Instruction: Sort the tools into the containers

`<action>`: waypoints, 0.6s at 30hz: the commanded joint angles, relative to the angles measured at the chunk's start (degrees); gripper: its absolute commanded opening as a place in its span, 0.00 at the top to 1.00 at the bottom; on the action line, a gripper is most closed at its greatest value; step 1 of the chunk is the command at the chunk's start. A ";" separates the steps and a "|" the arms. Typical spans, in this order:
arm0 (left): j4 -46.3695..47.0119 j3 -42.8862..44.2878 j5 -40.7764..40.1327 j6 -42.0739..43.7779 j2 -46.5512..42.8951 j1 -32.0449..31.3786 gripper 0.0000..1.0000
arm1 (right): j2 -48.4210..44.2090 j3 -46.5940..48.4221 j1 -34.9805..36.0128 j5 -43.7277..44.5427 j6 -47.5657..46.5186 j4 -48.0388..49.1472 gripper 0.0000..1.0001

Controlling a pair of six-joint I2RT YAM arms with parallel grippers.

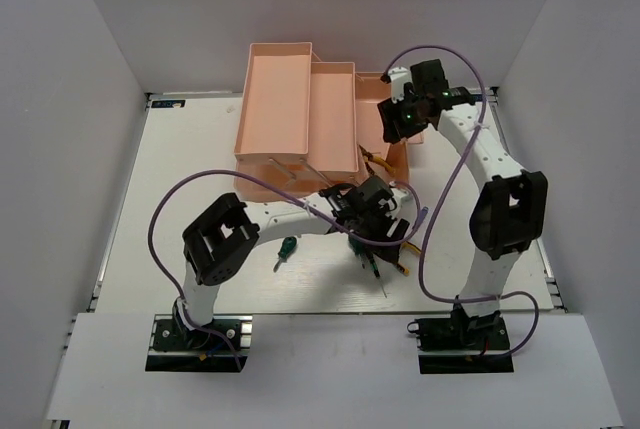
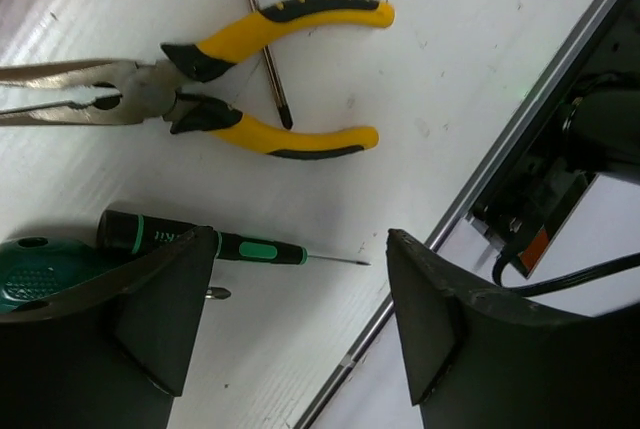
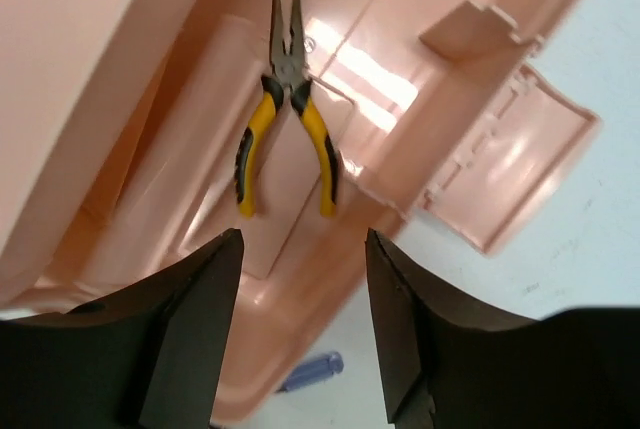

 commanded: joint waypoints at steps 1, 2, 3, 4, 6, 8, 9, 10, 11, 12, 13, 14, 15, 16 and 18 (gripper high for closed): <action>0.65 -1.25 -0.49 -0.70 -1.15 -0.77 0.21 | -7.97 -1.75 -2.05 0.79 1.89 -2.64 0.41; 1.79 -2.03 0.21 -1.22 -0.63 -1.29 0.21 | -11.40 -4.81 -2.66 -0.25 1.11 -2.12 0.41; 1.80 -2.04 0.21 -1.23 -0.63 -1.30 0.21 | -11.44 -9.54 -3.71 -0.26 0.58 -2.12 0.41; 2.32 -2.04 0.21 -1.23 0.16 -1.30 0.22 | -16.92 -12.02 -4.86 -1.39 -0.91 -0.20 0.41; 2.33 -1.08 0.92 -1.23 1.22 -1.82 0.22 | -20.65 -19.55 -6.88 -4.73 -2.76 -0.01 0.43; 1.80 0.67 0.39 -1.23 2.54 -1.82 0.23 | -27.50 -30.10 -9.60 -8.07 -7.07 1.83 0.49; 1.02 0.68 0.39 -1.23 3.32 -1.82 0.23 | -30.39 -32.50 -10.22 -8.87 -8.12 1.93 0.53; 0.40 1.20 -0.31 -1.23 3.33 -1.82 0.23 | -33.29 -36.79 -10.92 -10.79 -10.05 2.54 0.62; 0.39 1.21 -2.14 -1.23 1.94 -2.35 0.25 | -34.45 -40.57 -12.58 -11.94 -10.76 2.54 0.67; 0.39 -0.10 -3.12 -1.84 0.27 -2.35 0.26 | -36.99 -42.53 -12.77 -12.91 -11.29 2.45 0.70; 1.44 -1.24 -4.43 -2.36 -1.66 -2.35 0.26 | -39.10 -48.11 -13.47 -16.22 -14.51 2.45 0.74; 1.97 -4.12 -6.88 -2.89 -4.03 -2.35 0.30 | -40.08 -49.82 -13.31 -19.04 -16.03 2.28 0.74; 2.59 -5.80 -7.86 -3.50 -9.36 -1.57 0.32 | -41.92 -51.58 -13.22 -22.99 -20.04 1.76 0.74; 3.20 -7.47 -8.83 -4.56 -12.11 -1.04 0.35 | -43.68 -52.99 -12.87 -24.33 -21.48 2.10 0.74; 3.21 -11.35 -13.92 -4.57 -17.56 -1.03 0.43 | -45.18 -59.41 -11.82 -28.11 -25.53 5.26 0.64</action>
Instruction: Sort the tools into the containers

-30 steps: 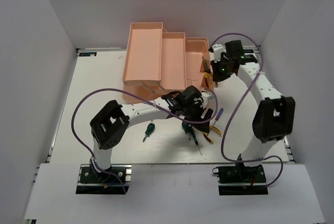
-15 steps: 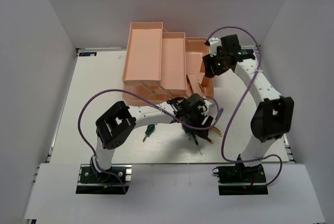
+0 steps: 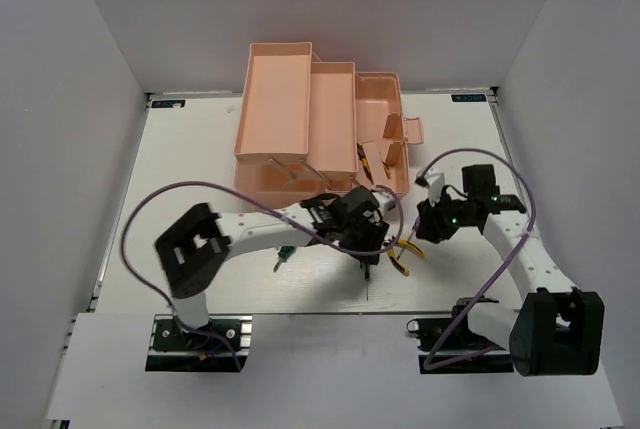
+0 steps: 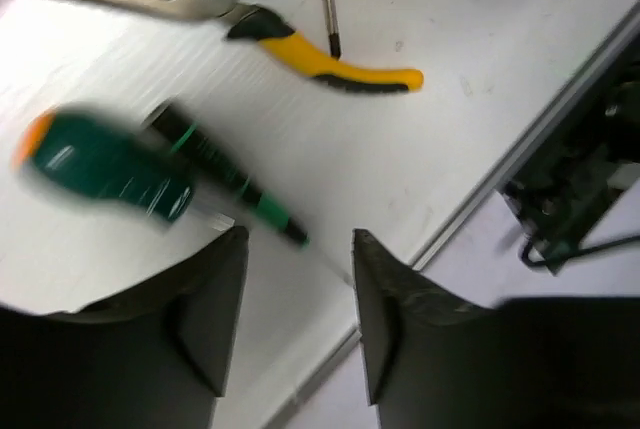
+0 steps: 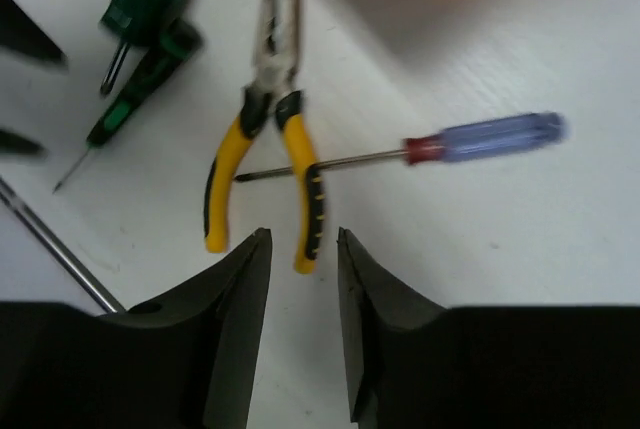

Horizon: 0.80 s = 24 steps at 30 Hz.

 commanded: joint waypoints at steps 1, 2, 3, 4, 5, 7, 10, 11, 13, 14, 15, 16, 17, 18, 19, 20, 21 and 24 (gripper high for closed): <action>0.46 -3.29 -8.53 -1.33 -16.17 0.61 0.45 | -2.79 -5.88 1.37 -10.22 -9.47 4.02 0.60; -0.60 -3.91 -10.81 -1.33 -18.04 0.61 0.45 | -2.26 -6.86 1.98 -9.79 -10.17 6.11 0.52; -1.65 -4.87 -12.05 -1.94 -19.62 0.61 0.46 | -0.95 -6.70 3.20 -9.52 -10.43 6.83 0.49; -2.71 -5.49 -12.93 -1.95 -21.12 0.61 0.45 | 0.54 -6.43 3.30 -9.17 -10.79 7.19 0.48; -4.72 -6.89 -14.68 -2.99 -23.83 0.61 0.43 | 1.25 -6.17 3.74 -8.91 -11.05 7.62 0.46; -6.23 -9.09 -16.27 -4.49 -26.31 0.61 0.34 | 3.97 -5.64 5.23 -7.68 -12.46 9.29 0.42; -6.23 -14.62 -17.86 -7.56 -30.88 0.61 0.30 | 6.35 -5.55 7.07 -4.35 -12.90 13.14 0.42; -6.23 -16.72 -18.47 -8.96 -31.85 0.61 0.29 | 7.57 -5.38 7.35 -3.55 -12.81 13.95 0.40; -6.23 -18.41 -19.26 -10.38 -34.04 0.61 0.29 | 9.25 -4.85 8.48 -1.88 -13.77 14.92 0.40; -6.23 -19.63 -19.88 -10.91 -34.58 0.61 0.29 | 10.39 -4.41 8.66 -1.61 -13.86 15.10 0.40; -6.84 -20.17 -19.88 -11.61 -35.10 0.61 0.29 | 11.09 -4.15 8.75 -1.44 -14.91 15.27 0.40; -6.85 -20.96 -20.49 -11.61 -35.11 0.61 0.29 | 11.89 -3.97 9.28 -1.26 -15.44 15.19 0.40; -7.54 -20.96 -21.37 -12.22 -35.98 0.61 0.29 | 12.59 -4.06 9.72 -1.00 -15.62 15.54 0.40; -8.42 -21.49 -21.90 -12.23 -36.60 0.61 0.27 | 13.29 -4.14 10.33 -0.82 -15.88 15.63 0.40; -9.04 -21.49 -23.38 -12.23 -36.60 0.61 0.27 | 13.65 -4.23 10.68 -0.30 -16.23 15.80 0.40; -9.83 -21.49 -24.18 -12.84 -36.60 0.61 0.27 | 14.09 -4.41 11.30 0.32 -16.50 16.59 0.40; -11.75 -21.49 -26.28 -13.37 -36.60 0.61 0.27 | 14.87 -4.67 11.74 0.76 -16.41 17.03 0.40; -14.84 -21.49 -29.98 -15.29 -36.60 0.61 0.23 | 15.93 -6.51 12.88 2.78 -16.68 19.58 0.45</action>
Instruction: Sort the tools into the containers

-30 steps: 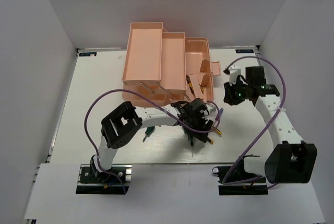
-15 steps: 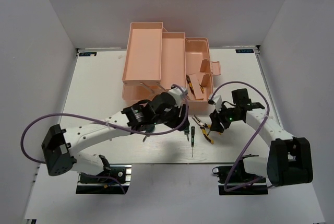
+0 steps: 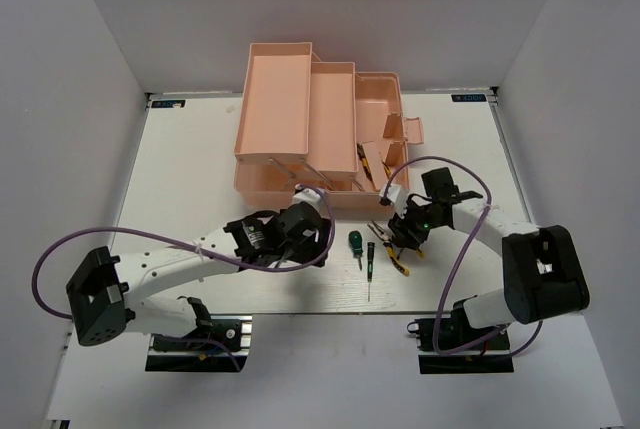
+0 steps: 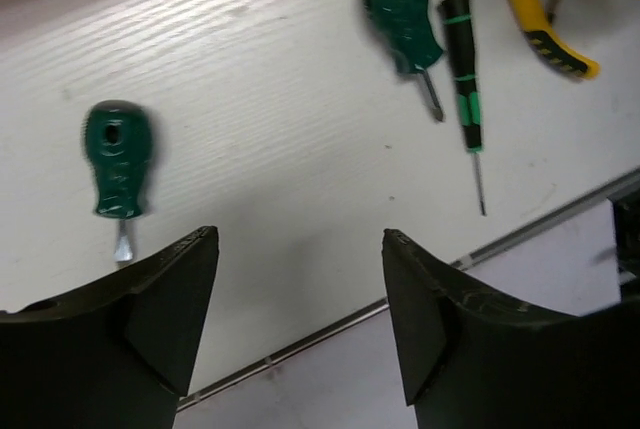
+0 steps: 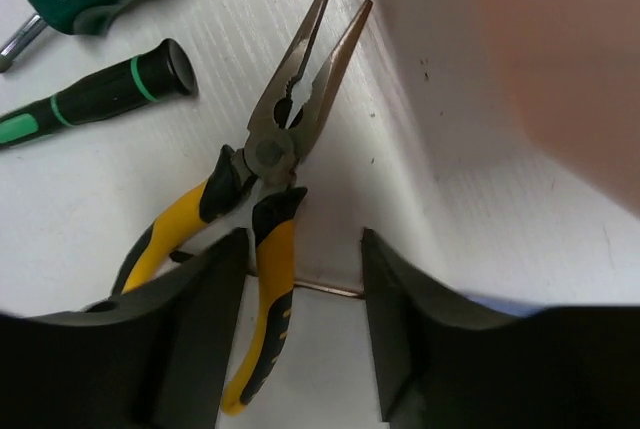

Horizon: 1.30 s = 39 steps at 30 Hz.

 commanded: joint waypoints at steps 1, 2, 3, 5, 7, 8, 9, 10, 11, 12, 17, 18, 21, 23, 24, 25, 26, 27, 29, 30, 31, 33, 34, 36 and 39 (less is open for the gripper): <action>-5.90 0.17 -8.60 -2.83 -2.03 0.10 0.22 | 0.90 -0.88 1.28 1.91 -2.21 4.02 0.50; -6.61 0.17 -9.85 -3.43 -2.03 0.10 0.20 | 0.72 -1.06 1.54 2.09 -2.30 3.67 0.56; -6.62 0.17 -12.04 -3.44 -2.03 0.10 0.20 | 0.29 -0.71 1.63 1.74 -2.30 3.15 0.64; -7.24 -0.36 -13.89 -2.92 -1.50 0.72 0.19 | -0.85 0.78 1.46 0.25 -2.39 -0.70 0.89; -6.63 -1.84 -15.21 -1.78 -0.80 1.41 0.18 | -3.39 2.19 1.19 -2.20 -2.39 -4.84 1.00; -6.62 -1.85 -15.22 -1.77 -0.79 2.12 0.18 | -4.28 4.11 1.11 -3.35 -2.47 -6.07 1.00; -6.10 -2.72 -15.22 -1.25 0.08 2.91 0.18 | -6.20 4.82 1.10 -5.10 -2.39 -10.87 1.00; -6.09 -3.51 -15.22 -1.24 0.87 2.92 0.18 | -8.40 6.83 0.93 -6.16 -2.39 -12.66 1.00; -5.57 -3.52 -15.22 -1.24 0.87 3.61 0.18 | -9.46 8.94 0.75 -9.74 -1.95 -14.42 1.00; -4.70 -4.91 -15.22 -1.24 0.88 3.62 0.18 | -10.78 10.18 0.75 -11.17 -1.77 -19.66 1.00; 0.13 -7.56 -13.65 1.29 -0.44 6.77 0.18 | -19.13 19.59 0.93 -13.22 5.33 -21.83 1.00; 0.84 -7.56 -13.12 1.83 -0.44 6.78 0.18 | -19.31 22.29 0.84 -12.34 7.35 -21.04 1.00; 2.25 -7.56 -12.41 3.24 1.56 8.01 0.18 | -16.86 24.68 0.93 -4.17 14.63 -9.75 1.00; 2.95 -7.56 -12.41 4.73 3.15 8.54 0.18 | -12.32 26.00 1.28 1.87 16.06 -6.63 1.00; 2.96 -7.04 -12.41 4.73 4.73 8.54 0.18 | -10.63 27.67 1.37 3.13 18.94 -3.92 1.00; 2.96 -7.04 -12.41 5.26 5.35 8.54 0.18 | -9.05 30.21 1.72 5.14 19.93 -2.32 1.00; 2.96 -7.04 -12.41 5.78 5.88 9.06 0.18 | -2.68 31.62 1.89 7.25 20.55 -2.05 1.00; 3.48 -7.04 -12.41 5.79 5.88 9.07 0.18 | -0.27 34.86 1.98 8.14 22.82 -1.26 1.00; 4.10 -7.04 -12.94 5.79 7.28 9.68 0.19 | 6.06 39.71 2.51 10.69 23.89 -0.38 1.00; 4.10 -7.04 -12.94 5.79 7.29 9.68 0.20 | 11.74 41.20 2.60 11.05 24.59 -0.03 1.00; 4.80 -7.04 -13.46 5.79 7.29 9.68 0.20 | 13.45 45.74 2.86 12.10 25.38 0.50 1.00; 5.33 -7.56 -13.46 5.79 8.52 10.21 0.21 | 20.27 53.64 3.56 13.94 26.87 -0.89 0.73; 5.33 -7.56 -13.46 5.79 8.52 10.21 0.23 | 21.80 55.70 3.57 14.47 28.10 -1.77 0.59; 6.04 -7.56 -13.46 5.79 10.53 10.74 0.25 | 24.44 59.39 3.48 14.04 28.72 -5.82 0.43; 6.56 -7.56 -13.46 5.79 12.73 10.74 0.30 | 21.65 57.04 3.13 11.50 28.73 -5.30 0.39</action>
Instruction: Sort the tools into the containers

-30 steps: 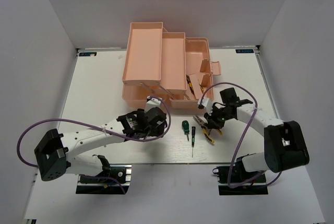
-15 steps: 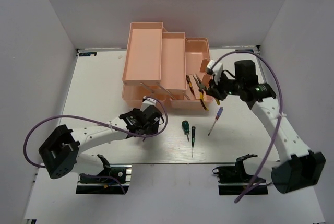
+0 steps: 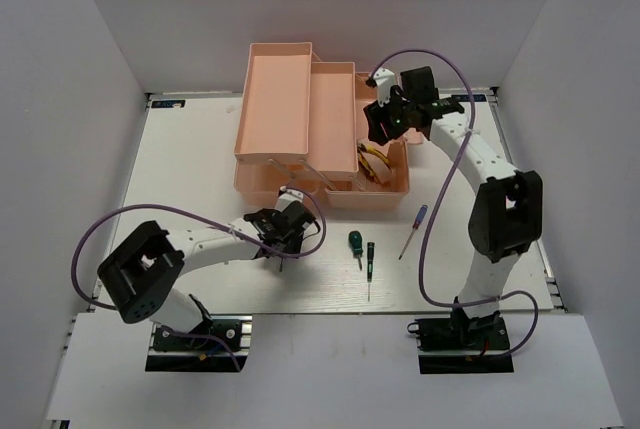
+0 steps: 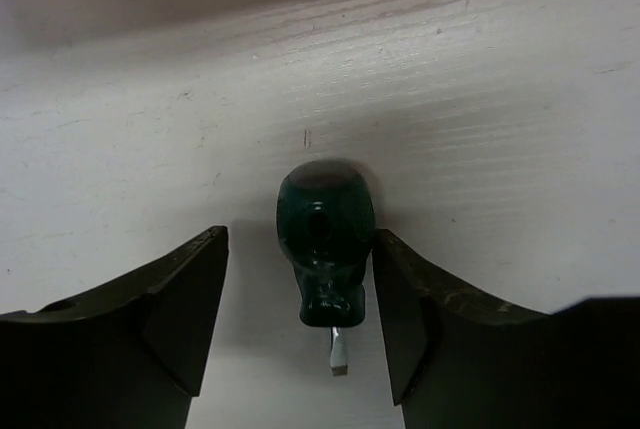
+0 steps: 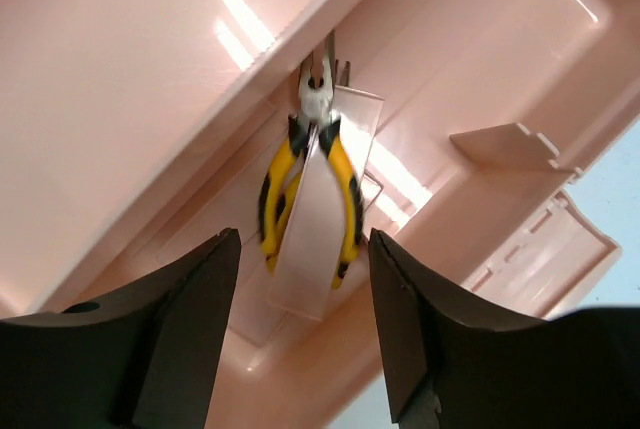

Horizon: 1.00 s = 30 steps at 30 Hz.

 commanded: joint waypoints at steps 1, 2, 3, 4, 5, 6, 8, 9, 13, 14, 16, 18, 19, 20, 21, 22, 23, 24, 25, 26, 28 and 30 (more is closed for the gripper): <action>1.86 -0.07 -0.74 0.93 2.50 0.38 0.31 | -6.30 1.07 -0.13 -2.86 2.37 -0.07 0.39; 2.48 -0.07 -0.13 0.94 3.04 0.38 0.31 | -8.85 -2.51 -0.13 -4.62 2.54 0.19 0.39; 2.48 -0.07 -0.13 0.94 3.05 0.38 0.31 | -10.35 -3.94 -0.22 -5.59 2.20 0.02 0.39; 3.18 -0.07 0.48 0.94 3.92 0.38 0.31 | -14.46 -9.09 -0.48 -7.52 1.67 0.19 0.39; 3.97 -0.07 1.36 1.63 4.62 0.38 0.32 | -15.80 -10.79 -0.48 -9.19 1.49 0.02 0.39; 3.98 -0.07 1.37 1.64 4.63 0.38 0.33 | -16.95 -12.29 -0.57 -10.77 1.49 -0.33 0.39; 4.77 -0.07 2.68 2.26 5.24 0.38 0.56 | -20.99 -16.42 -0.48 -13.84 1.67 -1.12 0.39; 4.25 0.63 2.68 2.87 5.94 0.38 0.66 | -21.70 -18.52 -0.31 -15.95 1.93 -2.61 0.38; -0.06 5.63 4.52 4.36 1.50 -0.85 0.97 | -27.06 -25.83 0.04 -20.19 0.71 -5.94 0.38; -0.68 6.34 5.57 4.89 -0.71 -1.37 0.99 | -28.20 -26.79 0.22 -20.54 -1.56 -6.74 0.38; -0.68 8.62 9.18 6.91 -5.63 -1.38 1.00 | -28.65 -30.49 0.40 -19.85 -5.26 -8.93 0.32; -0.68 12.82 11.90 9.45 -11.27 -1.38 1.00 | -29.00 -33.81 0.75 -18.96 -6.24 -9.47 0.24; -1.20 14.94 12.44 10.33 -11.98 -1.38 1.00 | -29.00 -34.62 0.66 -18.96 -6.24 -9.65 0.24; -1.82 17.40 12.96 12.00 -11.46 -1.38 1.00 | -29.44 -36.37 1.10 -19.22 -5.98 -9.30 0.22; -2.43 22.56 12.97 12.97 -10.50 -1.38 1.00 | -29.61 -37.25 1.27 -19.14 -5.63 -8.17 0.22; -3.22 25.30 12.97 13.85 -9.27 -1.38 1.00 | -29.53 -39.26 1.45 -19.14 -3.54 -6.77 0.22; -3.23 27.86 12.97 14.64 -7.78 -1.38 1.00 | -29.70 -39.72 1.71 -18.35 -2.82 -6.32 0.22; -2.27 32.58 13.93 15.87 -4.81 0.01 1.00 | -29.70 -40.16 1.63 -17.91 -1.25 -5.18 0.24; -1.57 34.72 13.24 16.49 -3.12 0.03 1.00 | -29.79 -41.29 1.80 -17.65 -0.28 -4.73 0.28; -1.04 39.09 10.36 17.02 -1.11 0.03 1.00 | -29.70 -41.65 2.06 -16.69 0.69 -3.77 0.32; -1.03 44.12 7.01 17.73 6.33 1.16 1.00 | -30.32 -42.79 1.98 -16.41 1.66 -3.32 0.47; -1.65 50.98 3.31 18.25 11.55 1.95 1.00 | -30.75 -43.32 2.33 -16.76 2.45 -2.45 0.52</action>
